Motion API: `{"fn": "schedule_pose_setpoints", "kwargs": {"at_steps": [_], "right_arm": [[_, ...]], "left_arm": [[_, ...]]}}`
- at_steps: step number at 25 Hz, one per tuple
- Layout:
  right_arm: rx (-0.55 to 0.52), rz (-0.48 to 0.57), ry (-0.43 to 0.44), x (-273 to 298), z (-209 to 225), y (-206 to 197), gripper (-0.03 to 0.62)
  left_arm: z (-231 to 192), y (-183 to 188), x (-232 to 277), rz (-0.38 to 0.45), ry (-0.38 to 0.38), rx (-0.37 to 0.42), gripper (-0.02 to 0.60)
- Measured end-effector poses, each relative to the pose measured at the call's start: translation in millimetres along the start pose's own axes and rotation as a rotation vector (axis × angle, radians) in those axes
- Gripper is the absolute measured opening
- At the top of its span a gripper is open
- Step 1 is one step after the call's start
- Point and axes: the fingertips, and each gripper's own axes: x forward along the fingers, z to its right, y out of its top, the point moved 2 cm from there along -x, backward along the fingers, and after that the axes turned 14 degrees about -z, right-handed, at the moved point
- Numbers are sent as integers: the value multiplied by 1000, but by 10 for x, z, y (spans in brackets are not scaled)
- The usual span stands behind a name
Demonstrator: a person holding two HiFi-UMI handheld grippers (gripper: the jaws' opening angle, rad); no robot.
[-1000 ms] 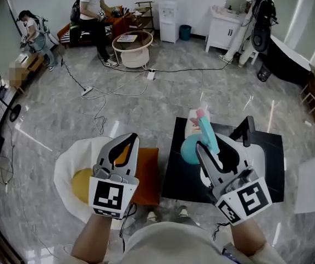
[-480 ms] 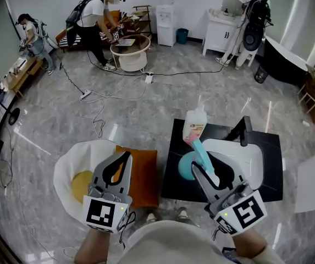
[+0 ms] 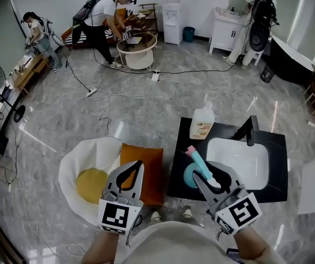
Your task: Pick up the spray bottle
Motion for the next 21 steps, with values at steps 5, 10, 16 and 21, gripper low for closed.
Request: {"fn": "schedule_pose_setpoints", "kwargs": {"at_steps": [5,10,16,21], "right_arm": [[0,6,1,5,29,19,158],[-6,17,0,9,60,53,158],[-10,21,-17,-43,122,81,158],[-4,28,-20,-76,150,77,158]], "left_arm": [[-6,90,-2,14,7,-35,18],[12,32,45,3,-11,13,20],[24,107,42,15,-15,-3,18],[91,111,56,12,-34,-17,18]]}}
